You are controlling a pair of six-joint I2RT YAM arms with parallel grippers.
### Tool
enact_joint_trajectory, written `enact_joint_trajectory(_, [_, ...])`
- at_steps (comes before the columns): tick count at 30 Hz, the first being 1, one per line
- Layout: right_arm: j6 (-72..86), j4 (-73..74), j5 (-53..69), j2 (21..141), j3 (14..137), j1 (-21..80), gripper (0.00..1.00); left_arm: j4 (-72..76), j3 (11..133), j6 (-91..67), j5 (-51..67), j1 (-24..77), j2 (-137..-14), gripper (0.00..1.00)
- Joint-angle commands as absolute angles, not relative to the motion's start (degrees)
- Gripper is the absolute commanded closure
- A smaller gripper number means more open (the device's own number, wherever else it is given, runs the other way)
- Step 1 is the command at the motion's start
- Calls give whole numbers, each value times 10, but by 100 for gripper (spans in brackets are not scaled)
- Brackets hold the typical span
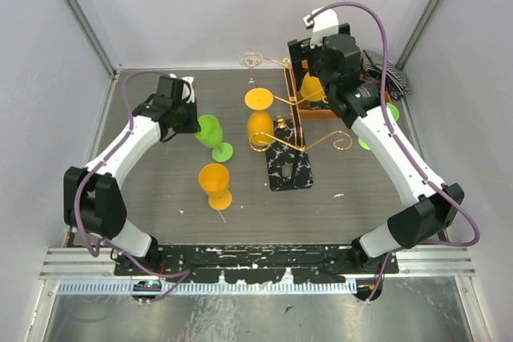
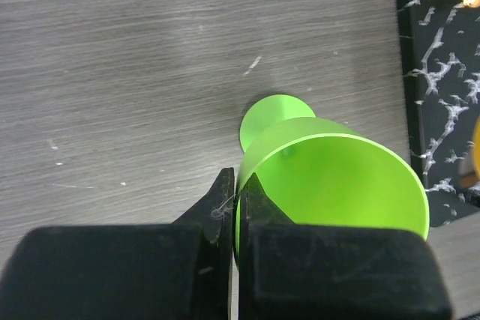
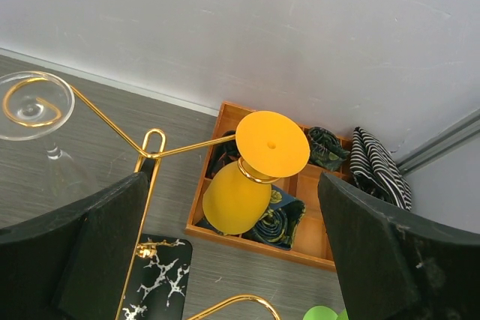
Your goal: Place the wine glass upside down on the wine glass rack
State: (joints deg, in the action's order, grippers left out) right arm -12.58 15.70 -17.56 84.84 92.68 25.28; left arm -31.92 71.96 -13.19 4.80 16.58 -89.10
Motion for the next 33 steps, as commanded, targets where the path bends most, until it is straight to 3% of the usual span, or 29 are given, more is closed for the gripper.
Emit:
enact_joint_trajectory(1, [-135, 142, -187, 839, 955, 251, 0, -313, 733, -134, 42, 164, -880, 100])
enact_joint_trajectory(9, [-127, 144, -156, 851, 964, 251, 0, -367, 820, -103, -44, 152, -843, 100])
enact_joint_trajectory(16, [-61, 139, -41, 865, 986, 251, 0, -296, 881, -78, 1, 134, -780, 100])
enact_joint_trajectory(26, [262, 73, 148, 896, 1072, 251, 0, 91, 790, -46, 92, 135, -694, 100])
enact_joint_trajectory(33, [494, -132, 229, 905, 1025, 251, 0, 533, 629, 12, 62, 151, -712, 100])
